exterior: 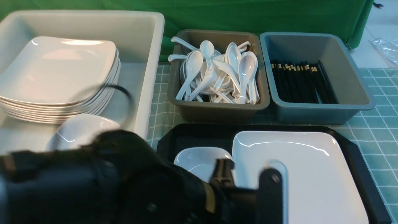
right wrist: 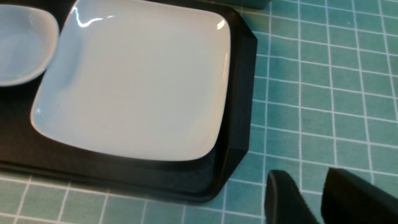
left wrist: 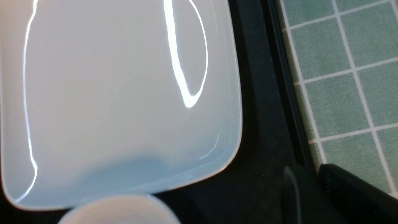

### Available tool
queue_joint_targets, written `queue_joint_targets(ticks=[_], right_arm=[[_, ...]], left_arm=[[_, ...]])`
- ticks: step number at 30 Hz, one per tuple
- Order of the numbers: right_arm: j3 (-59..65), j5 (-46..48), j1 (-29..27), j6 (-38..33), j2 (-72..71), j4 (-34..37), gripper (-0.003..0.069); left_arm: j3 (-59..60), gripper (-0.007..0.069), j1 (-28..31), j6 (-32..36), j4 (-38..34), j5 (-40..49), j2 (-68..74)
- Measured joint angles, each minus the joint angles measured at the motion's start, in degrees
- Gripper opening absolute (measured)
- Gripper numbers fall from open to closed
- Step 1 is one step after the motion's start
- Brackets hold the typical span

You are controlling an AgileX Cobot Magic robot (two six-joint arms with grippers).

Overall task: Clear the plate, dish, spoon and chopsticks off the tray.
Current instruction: Use the left arm to grab a plate from the dinner plate

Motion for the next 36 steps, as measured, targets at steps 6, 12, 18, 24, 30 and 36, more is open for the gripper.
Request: queue_joint_targets(ticks=[6,12,18,24,30,36], right_arm=[[0.00,2.95,0.00,-1.02,0.00,0.21,0.0235],[0.00,3.63,0.00,-2.12,0.00,0.22,0.0236],[0.00,3.63,0.00,-2.55,0.00,0.22,0.0238],[0.00,3.63,0.00,-3.33,0.00,0.22,0.0238],[0.00,3.63,0.00,-3.64,0.00,0.22,0.0238],[0.00,3.63,0.00,-3.69,0.00,0.28,0.0238]], left_arm=[[-1.60,0.0276,-0.42,2.04,9.98,-3.01,8.68],[-1.78,0.0454,-0.42,2.14,20.13,-7.75,13.66],[-1.93,0.0456,-0.37,2.26,22.17,-15.40,17.82],[-2.45,0.0373,0.69,1.62,23.47,-20.77,20.21],[-2.49,0.0285,1.20,-1.52,23.63,-20.48,20.50],[-2.74,0.0132,0.92,-2.87,24.77,-19.44,20.47]])
